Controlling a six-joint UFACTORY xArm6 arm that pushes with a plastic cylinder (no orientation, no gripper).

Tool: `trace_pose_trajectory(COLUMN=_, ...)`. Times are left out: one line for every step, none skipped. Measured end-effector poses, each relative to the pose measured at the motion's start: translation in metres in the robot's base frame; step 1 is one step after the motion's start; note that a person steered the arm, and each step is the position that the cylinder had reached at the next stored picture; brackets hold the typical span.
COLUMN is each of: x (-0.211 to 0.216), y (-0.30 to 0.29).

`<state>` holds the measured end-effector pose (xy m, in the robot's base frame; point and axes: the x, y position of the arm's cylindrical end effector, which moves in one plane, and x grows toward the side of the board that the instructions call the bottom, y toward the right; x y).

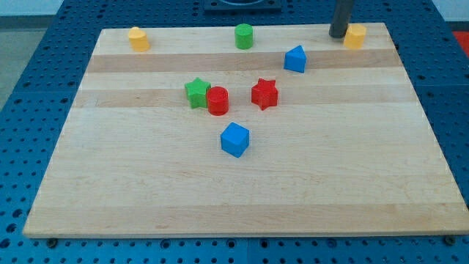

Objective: Slide the red star towards the center left

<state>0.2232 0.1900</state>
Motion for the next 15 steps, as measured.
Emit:
trace_pose_trajectory(x=0.003, y=0.0)
trace_pose_trajectory(x=0.039, y=-0.019)
trace_pose_trajectory(x=0.072, y=-0.023)
trace_pose_trajectory(x=0.09, y=-0.028)
trace_pose_trajectory(x=0.128, y=-0.059)
trace_pose_trajectory(x=0.178, y=-0.076)
trace_pose_trajectory(x=0.198, y=-0.104)
trace_pose_trajectory(x=0.196, y=-0.147)
trace_pose_trajectory(x=0.183, y=-0.161)
trace_pose_trajectory(x=0.156, y=-0.165)
trace_pose_trajectory(x=0.141, y=-0.165)
trace_pose_trajectory(x=0.132, y=-0.15)
trace_pose_trajectory(x=0.117, y=-0.137)
trace_pose_trajectory(x=0.098, y=-0.134)
trace_pose_trajectory(x=0.081, y=-0.14)
